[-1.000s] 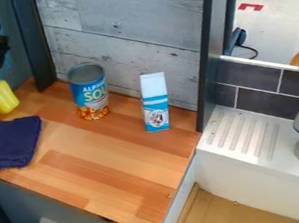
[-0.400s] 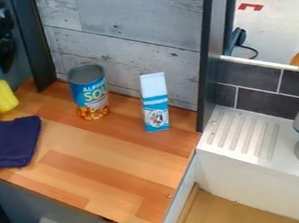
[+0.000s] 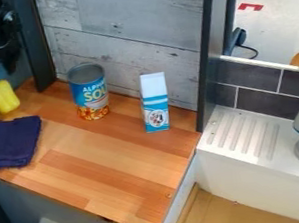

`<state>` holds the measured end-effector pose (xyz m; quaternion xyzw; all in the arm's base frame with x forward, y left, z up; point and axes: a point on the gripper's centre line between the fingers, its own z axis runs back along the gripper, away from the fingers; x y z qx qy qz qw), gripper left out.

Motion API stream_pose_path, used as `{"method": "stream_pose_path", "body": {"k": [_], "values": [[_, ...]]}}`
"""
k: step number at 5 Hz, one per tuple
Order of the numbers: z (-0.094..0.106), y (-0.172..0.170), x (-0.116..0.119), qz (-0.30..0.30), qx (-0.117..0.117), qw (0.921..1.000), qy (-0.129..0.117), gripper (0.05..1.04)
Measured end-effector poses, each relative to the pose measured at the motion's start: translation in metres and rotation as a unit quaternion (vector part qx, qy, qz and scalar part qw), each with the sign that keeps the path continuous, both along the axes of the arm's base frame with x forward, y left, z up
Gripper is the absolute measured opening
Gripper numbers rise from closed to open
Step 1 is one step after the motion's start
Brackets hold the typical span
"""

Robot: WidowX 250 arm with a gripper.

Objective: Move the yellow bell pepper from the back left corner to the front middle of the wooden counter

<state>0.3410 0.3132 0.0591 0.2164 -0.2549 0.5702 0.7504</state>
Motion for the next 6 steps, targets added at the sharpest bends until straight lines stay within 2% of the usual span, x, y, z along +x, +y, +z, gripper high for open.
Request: {"method": "stream_pose_path", "body": {"k": [1,2,3,4,5,6], "values": [[-0.009,-0.008,-0.002,0.010,-0.010,0.9999,-0.004,1.000],[-0.009,-0.012,-0.001,0.034,0.010,0.9993,-0.016,1.000],[-0.005,-0.018,0.003,0.046,0.035,0.9982,-0.017,1.000],[-0.003,-0.017,-0.001,0.067,0.045,0.9966,-0.016,1.000],[-0.010,-0.024,0.001,0.066,0.010,0.9975,-0.022,1.000],[-0.012,-0.019,0.001,0.011,-0.083,0.9964,-0.011,1.000]]}}
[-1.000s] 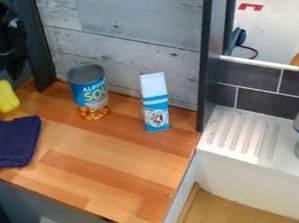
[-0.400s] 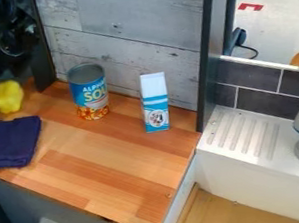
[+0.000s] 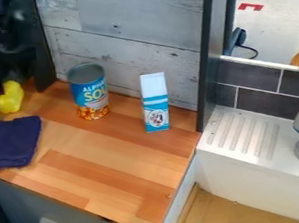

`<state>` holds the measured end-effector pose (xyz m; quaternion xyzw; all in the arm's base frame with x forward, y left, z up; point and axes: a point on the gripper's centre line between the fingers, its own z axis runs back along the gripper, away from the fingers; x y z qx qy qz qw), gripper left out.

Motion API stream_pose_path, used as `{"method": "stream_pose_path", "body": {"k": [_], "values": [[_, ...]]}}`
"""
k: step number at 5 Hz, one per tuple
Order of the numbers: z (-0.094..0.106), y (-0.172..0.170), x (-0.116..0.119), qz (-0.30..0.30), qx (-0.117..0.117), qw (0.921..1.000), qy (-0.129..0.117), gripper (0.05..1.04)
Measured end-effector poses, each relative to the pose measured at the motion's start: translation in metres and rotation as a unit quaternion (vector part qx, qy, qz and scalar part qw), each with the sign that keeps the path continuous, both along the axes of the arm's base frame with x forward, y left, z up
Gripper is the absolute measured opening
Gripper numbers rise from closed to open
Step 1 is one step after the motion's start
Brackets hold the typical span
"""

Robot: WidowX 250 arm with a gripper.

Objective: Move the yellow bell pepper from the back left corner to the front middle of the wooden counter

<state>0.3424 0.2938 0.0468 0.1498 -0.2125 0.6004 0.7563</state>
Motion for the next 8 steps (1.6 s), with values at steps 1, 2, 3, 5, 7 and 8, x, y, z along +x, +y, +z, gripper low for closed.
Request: {"method": "stream_pose_path", "body": {"k": [1,2,3,5,7,8], "values": [[0.003,0.011,-0.004,-0.059,-0.083,0.9946,0.020,1.000],[-0.004,0.008,0.001,-0.107,-0.119,0.9861,0.042,1.000],[-0.008,0.015,-0.003,-0.118,-0.130,0.9832,0.049,1.000],[-0.022,0.022,-0.005,-0.162,-0.104,0.9776,0.085,1.000],[-0.038,0.020,-0.003,-0.190,-0.113,0.9711,0.090,1.000],[-0.048,0.012,0.000,-0.199,-0.142,0.9668,0.074,1.000]]}}
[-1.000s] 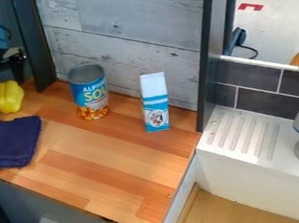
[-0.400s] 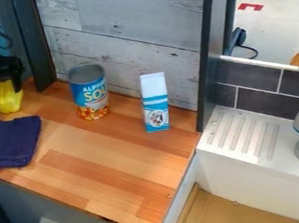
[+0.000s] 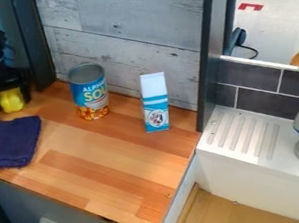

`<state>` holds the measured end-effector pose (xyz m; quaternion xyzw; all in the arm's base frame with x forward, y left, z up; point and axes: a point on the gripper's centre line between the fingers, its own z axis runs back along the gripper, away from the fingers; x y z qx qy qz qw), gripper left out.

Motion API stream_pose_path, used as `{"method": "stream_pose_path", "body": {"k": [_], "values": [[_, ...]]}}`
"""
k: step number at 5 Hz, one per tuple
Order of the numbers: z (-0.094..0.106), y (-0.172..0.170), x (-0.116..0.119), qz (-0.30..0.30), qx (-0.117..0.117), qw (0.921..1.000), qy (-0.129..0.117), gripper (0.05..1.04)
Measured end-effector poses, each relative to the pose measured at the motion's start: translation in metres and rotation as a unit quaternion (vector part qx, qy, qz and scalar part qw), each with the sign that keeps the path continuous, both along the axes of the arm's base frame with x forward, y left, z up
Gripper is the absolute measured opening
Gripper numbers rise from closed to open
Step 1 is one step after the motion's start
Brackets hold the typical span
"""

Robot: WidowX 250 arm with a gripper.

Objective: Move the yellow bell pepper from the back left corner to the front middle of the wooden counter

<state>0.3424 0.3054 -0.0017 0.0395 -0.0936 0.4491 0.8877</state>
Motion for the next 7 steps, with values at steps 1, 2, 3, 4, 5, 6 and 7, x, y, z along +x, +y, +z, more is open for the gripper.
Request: {"method": "stream_pose_path", "body": {"k": [1,2,3,4,5,6,7], "values": [[-0.005,0.003,-0.006,0.006,-0.020,0.9998,-0.006,0.941],[-0.004,0.005,-0.008,0.008,-0.022,0.9997,-0.008,0.806],[-0.003,-0.001,-0.006,0.005,-0.040,0.9991,-0.014,0.806],[0.030,-0.010,0.000,-0.014,-0.053,0.9975,-0.044,0.806],[0.056,-0.031,-0.006,-0.042,-0.070,0.9941,-0.072,0.806],[0.083,-0.058,-0.024,-0.070,-0.090,0.9910,-0.071,0.806],[0.097,-0.102,-0.054,-0.120,-0.115,0.9849,-0.049,0.806]]}}
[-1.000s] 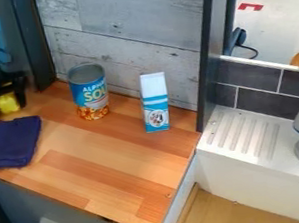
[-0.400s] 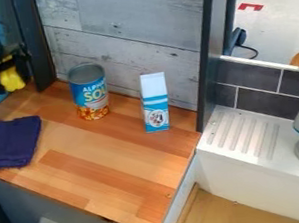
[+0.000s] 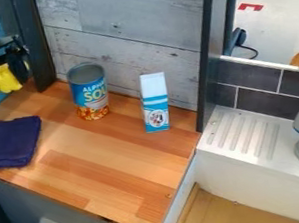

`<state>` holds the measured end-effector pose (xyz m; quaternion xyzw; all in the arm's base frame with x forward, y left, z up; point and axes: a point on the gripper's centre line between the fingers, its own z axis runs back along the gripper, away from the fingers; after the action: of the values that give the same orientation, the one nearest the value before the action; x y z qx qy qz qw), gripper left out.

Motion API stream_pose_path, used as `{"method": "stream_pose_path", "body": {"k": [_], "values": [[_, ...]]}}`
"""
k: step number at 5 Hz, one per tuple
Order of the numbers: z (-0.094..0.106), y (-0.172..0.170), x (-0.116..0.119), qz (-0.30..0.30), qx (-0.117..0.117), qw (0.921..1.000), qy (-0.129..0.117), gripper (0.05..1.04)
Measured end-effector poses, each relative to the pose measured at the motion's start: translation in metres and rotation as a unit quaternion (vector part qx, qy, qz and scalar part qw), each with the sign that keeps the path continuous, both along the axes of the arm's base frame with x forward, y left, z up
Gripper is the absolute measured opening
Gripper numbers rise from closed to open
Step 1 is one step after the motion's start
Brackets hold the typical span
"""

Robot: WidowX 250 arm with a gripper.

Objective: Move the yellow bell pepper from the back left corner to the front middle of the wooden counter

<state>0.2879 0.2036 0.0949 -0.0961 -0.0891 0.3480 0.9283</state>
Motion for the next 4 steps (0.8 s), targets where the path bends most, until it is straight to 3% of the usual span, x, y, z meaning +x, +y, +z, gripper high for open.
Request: {"method": "stream_pose_path", "body": {"k": [1,2,3,4], "values": [[0.000,-0.054,-0.020,-0.062,-0.001,0.9981,0.009,0.806],[-0.032,-0.103,-0.042,-0.136,0.019,0.9885,0.062,0.806],[-0.062,-0.153,-0.051,-0.212,0.060,0.9721,0.081,0.806],[-0.080,-0.171,-0.048,-0.232,0.083,0.9663,0.073,0.806]]}}
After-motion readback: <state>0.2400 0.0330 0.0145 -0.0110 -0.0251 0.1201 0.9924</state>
